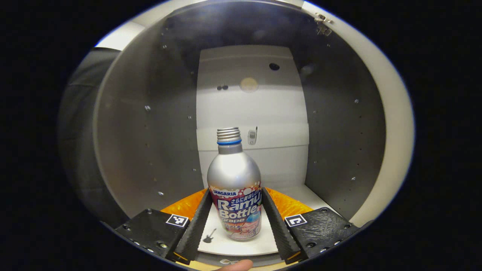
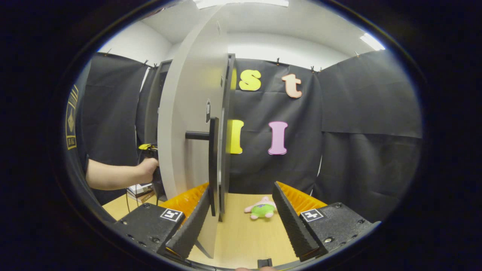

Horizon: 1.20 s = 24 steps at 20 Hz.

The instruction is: Open the cabinet door with the right hand, grasp the bottle in the cabinet with the left hand and place it on the coaster, then close the cabinet door with the right hand.

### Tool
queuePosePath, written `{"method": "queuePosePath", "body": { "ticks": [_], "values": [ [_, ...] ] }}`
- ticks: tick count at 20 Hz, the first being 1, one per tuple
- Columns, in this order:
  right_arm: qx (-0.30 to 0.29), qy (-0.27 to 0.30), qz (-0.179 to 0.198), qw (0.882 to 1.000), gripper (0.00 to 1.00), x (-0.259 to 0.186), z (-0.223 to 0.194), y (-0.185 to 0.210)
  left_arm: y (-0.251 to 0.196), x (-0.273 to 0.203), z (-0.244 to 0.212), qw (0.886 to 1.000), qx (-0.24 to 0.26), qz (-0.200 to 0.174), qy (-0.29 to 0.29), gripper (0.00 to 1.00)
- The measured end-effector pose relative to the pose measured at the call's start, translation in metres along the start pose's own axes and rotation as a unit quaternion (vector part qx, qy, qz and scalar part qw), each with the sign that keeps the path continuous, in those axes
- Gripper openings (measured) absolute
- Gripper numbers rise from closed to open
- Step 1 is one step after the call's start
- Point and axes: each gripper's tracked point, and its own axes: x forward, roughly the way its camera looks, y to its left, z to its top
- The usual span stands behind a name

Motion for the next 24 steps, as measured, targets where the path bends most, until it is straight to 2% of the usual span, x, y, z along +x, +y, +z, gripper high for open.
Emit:
{"method": "queuePosePath", "body": {
  "ticks": [5, 9, 19, 24],
  "values": [
    [0.006, -0.003, -0.003, 1.0, 0.99, -0.001, -0.001, 0.001, 0.041, -0.051, 0.014, 1.0, 0.0, 0.004, -0.016, 0.78],
    [0.0, -0.001, -0.003, 1.0, 0.98, 0.0, -0.001, 0.001, 0.074, -0.09, 0.004, 0.999, 0.025, 0.032, -0.012, 0.77],
    [0.03, -0.012, -0.031, 0.999, 0.98, -0.005, -0.002, 0.008, 0.123, -0.147, -0.078, 0.997, 0.036, 0.053, 0.031, 0.78],
    [0.029, -0.032, -0.048, 0.998, 0.97, -0.009, -0.002, 0.005, 0.125, -0.169, -0.114, 0.998, 0.025, 0.041, 0.035, 0.77]
  ]
}}
